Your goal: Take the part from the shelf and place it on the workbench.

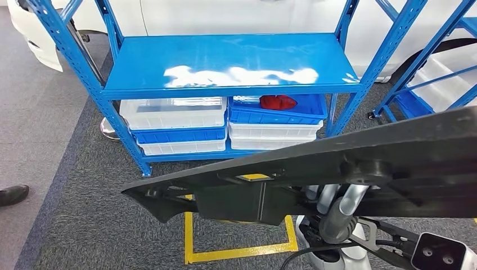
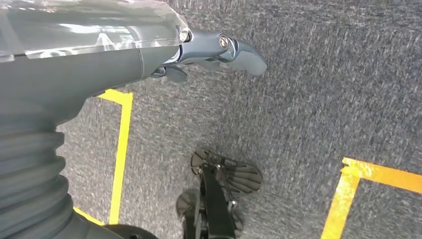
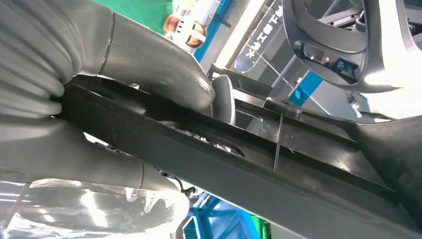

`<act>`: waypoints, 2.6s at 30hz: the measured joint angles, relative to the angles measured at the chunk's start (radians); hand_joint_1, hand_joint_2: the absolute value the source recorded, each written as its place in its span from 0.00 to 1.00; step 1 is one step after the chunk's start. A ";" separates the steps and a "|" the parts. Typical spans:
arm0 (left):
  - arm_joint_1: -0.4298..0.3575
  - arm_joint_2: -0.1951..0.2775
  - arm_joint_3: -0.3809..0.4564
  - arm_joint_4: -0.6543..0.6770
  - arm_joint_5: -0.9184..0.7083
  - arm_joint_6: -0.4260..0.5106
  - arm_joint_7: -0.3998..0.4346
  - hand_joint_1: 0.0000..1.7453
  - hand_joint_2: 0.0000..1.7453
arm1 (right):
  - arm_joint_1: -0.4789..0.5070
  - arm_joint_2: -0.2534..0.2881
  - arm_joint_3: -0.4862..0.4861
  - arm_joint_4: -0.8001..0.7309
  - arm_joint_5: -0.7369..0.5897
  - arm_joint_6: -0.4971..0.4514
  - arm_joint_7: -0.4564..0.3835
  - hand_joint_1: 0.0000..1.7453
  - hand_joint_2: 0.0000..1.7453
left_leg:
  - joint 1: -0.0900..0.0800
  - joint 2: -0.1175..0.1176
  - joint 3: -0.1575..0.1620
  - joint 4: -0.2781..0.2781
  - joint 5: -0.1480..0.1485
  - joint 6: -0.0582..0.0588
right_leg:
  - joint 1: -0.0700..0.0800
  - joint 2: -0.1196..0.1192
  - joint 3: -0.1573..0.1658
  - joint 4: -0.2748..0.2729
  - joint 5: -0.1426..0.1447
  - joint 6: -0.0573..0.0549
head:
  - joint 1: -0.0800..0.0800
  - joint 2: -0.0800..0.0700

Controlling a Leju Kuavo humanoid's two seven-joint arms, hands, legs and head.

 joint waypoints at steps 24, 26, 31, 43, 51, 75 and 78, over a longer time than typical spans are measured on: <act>-0.003 -0.001 -0.004 0.000 -0.047 0.050 -0.071 0.00 1.00 | 0.033 0.000 -0.314 -0.035 0.025 0.136 0.000 1.00 1.00 | -0.003 -0.071 0.013 0.024 -0.031 -0.030 | -0.001 0.079 0.047 -0.186 0.148 -0.025 | 0.000 0.000; -0.007 -0.004 -0.007 0.000 -0.052 0.048 -0.069 0.00 1.00 | 0.033 -0.001 -0.329 -0.040 0.034 0.121 0.000 1.00 1.00 | -0.001 -0.054 0.011 0.018 -0.024 -0.020 | -0.004 0.092 0.040 -0.185 0.152 -0.012 | 0.000 0.000; -0.014 -0.011 -0.015 0.000 -0.060 0.039 -0.063 0.00 1.00 | 0.025 -0.001 -0.342 -0.045 0.044 0.095 0.000 1.00 1.00 | 0.000 -0.001 0.008 0.007 -0.015 0.000 | -0.006 0.017 -0.070 0.041 0.035 0.012 | 0.000 0.000; -0.021 -0.045 -0.027 0.000 -0.062 0.039 -0.034 0.00 1.00 | 0.008 -0.023 -0.302 -0.054 0.082 -0.012 0.000 1.00 1.00 | -0.008 0.052 0.003 0.040 -0.048 -0.038 | -0.002 -0.014 0.051 -0.206 0.156 -0.038 | 0.000 0.000; -0.014 -0.055 -0.025 0.000 -0.042 0.060 -0.017 0.00 1.00 | -0.008 -0.024 -0.249 -0.052 0.081 -0.013 0.000 1.00 1.00 | -0.005 -0.027 -0.050 0.152 -0.064 -0.039 | -0.002 0.066 0.048 -0.200 0.160 -0.044 | 0.000 0.000; -0.013 -0.038 -0.019 0.000 -0.068 0.071 -0.021 0.00 1.00 | 0.001 0.001 -0.228 -0.130 0.092 -0.053 0.000 1.00 1.00 | -0.006 0.026 -0.012 0.108 -0.103 -0.047 | -0.003 -0.004 0.042 -0.206 0.161 -0.045 | 0.000 0.000; -0.006 -0.033 -0.021 0.000 -0.075 0.060 -0.042 0.00 1.00 | 0.016 0.020 -0.253 -0.155 0.089 -0.037 0.000 1.00 1.00 | -0.005 -0.002 -0.101 0.294 -0.175 -0.052 | -0.002 0.031 0.043 -0.205 0.162 -0.050 | 0.000 0.000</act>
